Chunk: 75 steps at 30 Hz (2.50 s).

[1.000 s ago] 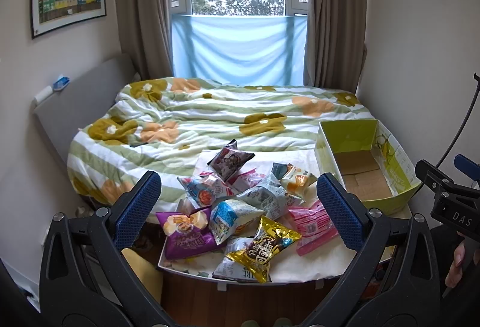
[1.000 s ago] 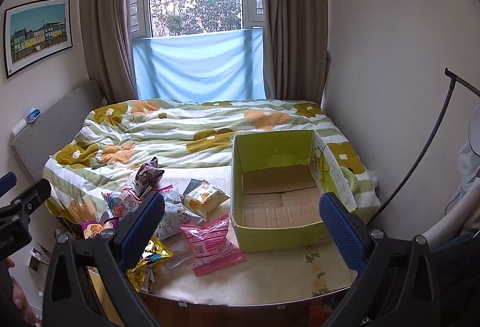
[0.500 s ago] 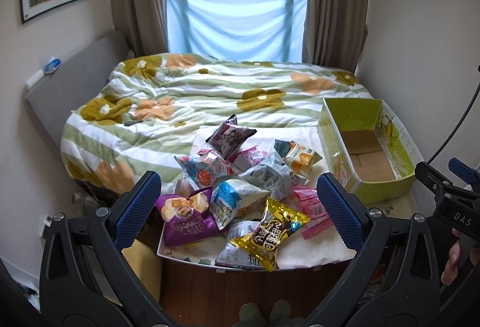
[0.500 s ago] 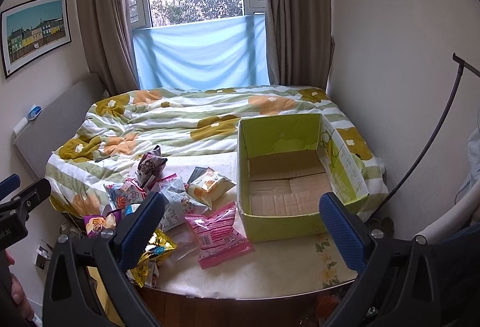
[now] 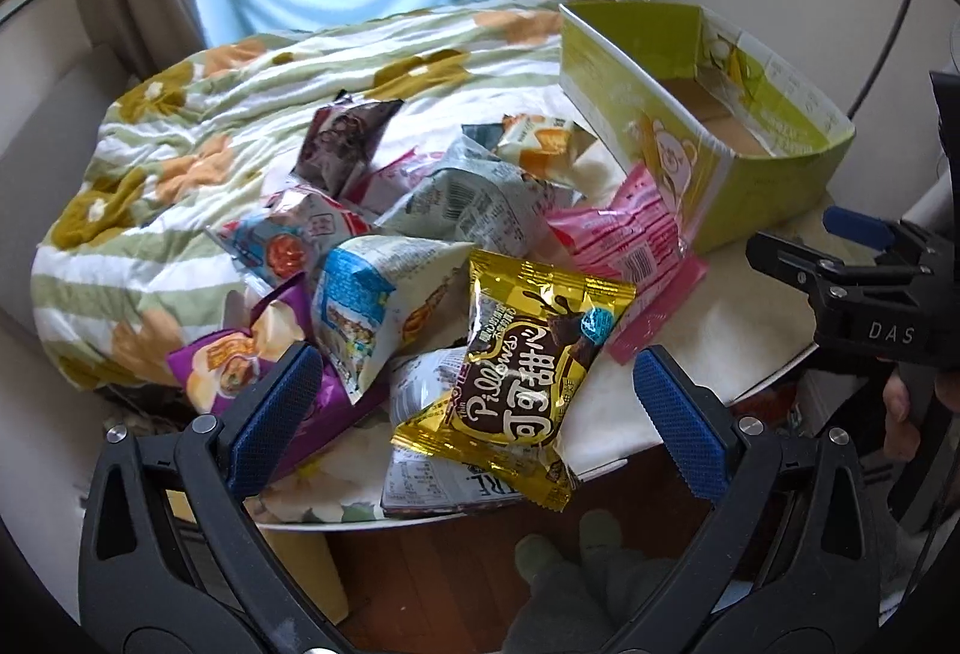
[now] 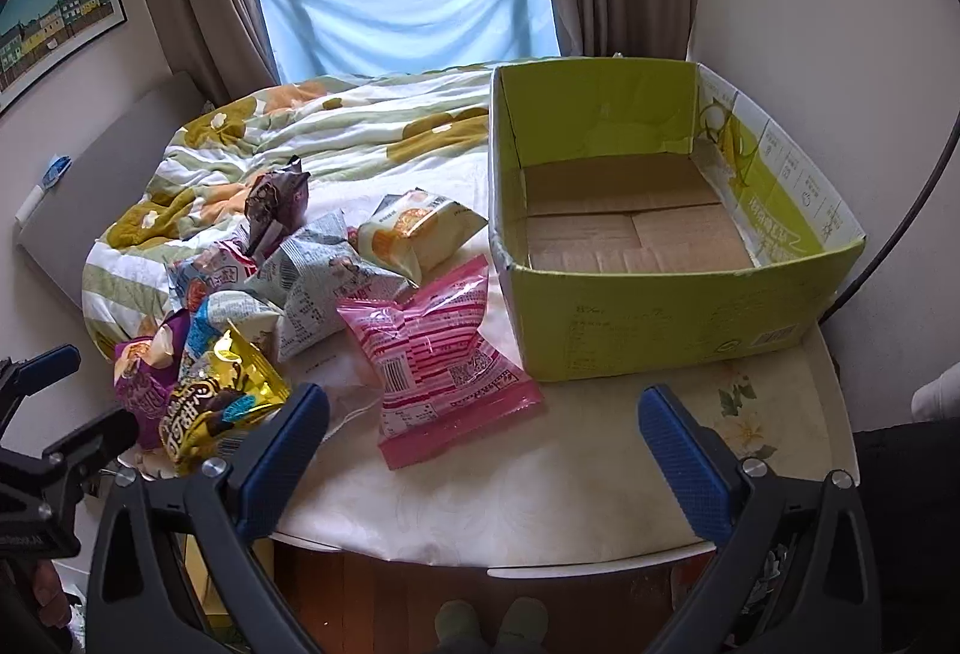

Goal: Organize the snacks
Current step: 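Grasp the gold Pillows bag with the left tool while the right tool grasps the pink striped bag, then lift both held bags and carry them over the open yellow box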

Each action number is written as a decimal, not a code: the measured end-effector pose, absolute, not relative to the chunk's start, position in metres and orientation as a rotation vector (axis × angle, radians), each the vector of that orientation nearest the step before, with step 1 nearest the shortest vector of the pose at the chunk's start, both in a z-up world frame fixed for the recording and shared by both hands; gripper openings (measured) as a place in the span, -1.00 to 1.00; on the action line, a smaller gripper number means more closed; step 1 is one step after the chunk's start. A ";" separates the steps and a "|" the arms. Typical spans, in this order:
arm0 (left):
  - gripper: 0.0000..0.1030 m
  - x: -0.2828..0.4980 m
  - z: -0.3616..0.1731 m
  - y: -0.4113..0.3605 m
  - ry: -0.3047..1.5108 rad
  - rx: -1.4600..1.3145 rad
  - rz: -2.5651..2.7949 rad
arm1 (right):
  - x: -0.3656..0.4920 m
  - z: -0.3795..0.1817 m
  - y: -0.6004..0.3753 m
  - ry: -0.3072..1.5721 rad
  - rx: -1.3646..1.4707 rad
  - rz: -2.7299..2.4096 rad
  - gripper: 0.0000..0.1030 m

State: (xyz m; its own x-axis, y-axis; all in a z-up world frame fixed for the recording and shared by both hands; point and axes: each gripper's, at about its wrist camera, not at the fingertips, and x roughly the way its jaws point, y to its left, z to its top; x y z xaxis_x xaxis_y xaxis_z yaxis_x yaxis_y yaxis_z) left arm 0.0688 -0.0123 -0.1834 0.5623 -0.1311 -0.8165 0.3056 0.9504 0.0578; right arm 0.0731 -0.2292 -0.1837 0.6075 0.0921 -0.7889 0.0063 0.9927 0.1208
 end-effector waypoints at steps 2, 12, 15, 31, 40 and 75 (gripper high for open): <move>0.98 0.078 -0.198 -0.018 0.969 0.235 -0.286 | 0.080 -0.197 -0.228 0.924 0.113 0.057 0.99; 0.53 0.107 -0.241 -0.028 1.077 0.311 -0.370 | 0.120 -0.250 -0.212 0.962 0.156 0.093 0.99; 0.22 0.112 -0.246 -0.029 1.098 0.313 -0.387 | 0.130 -0.262 -0.207 0.972 0.179 0.096 0.99; -0.22 0.120 -0.247 -0.024 1.128 0.221 -0.451 | 0.145 -0.288 -0.205 1.007 0.288 0.037 0.83; -0.23 0.118 -0.242 -0.015 1.121 0.171 -0.449 | 0.138 -0.285 -0.198 1.013 0.272 0.065 -0.26; -0.23 0.127 -0.227 0.004 1.091 0.087 -0.399 | 0.149 -0.262 -0.149 0.886 -0.109 0.110 0.80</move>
